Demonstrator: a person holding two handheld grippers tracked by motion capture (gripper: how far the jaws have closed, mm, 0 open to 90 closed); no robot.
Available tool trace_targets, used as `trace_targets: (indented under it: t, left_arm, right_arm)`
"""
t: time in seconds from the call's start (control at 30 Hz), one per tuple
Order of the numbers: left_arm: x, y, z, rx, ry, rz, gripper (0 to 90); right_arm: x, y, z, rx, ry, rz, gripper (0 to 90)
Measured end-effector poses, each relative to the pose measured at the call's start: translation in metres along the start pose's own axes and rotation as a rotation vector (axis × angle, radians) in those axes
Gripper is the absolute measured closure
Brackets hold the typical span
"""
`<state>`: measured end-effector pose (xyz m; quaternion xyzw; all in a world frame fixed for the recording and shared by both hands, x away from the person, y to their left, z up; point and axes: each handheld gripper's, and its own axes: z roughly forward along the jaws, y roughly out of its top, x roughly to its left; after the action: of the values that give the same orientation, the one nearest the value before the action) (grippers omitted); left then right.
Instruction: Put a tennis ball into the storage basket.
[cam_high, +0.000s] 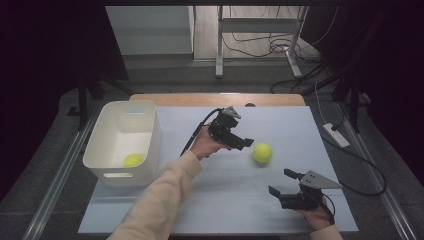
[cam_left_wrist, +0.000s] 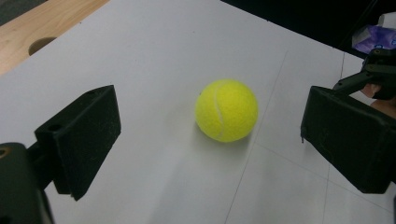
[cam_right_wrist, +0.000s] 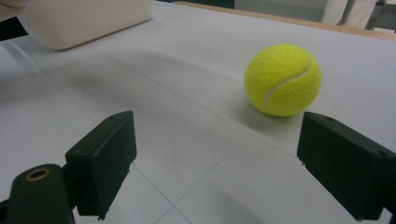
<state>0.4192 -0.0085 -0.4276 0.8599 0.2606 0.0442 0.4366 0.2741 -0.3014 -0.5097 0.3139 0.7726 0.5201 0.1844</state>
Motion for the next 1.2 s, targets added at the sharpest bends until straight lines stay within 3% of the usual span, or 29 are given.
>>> trace_targets:
  t: [1.2]
  left_arm:
    - [-0.003,0.003,0.033,0.031,-0.037,0.005,5.8]
  right_arm:
    - [-0.001,0.000,-0.001,-0.004,-0.002,-0.003,12.1]
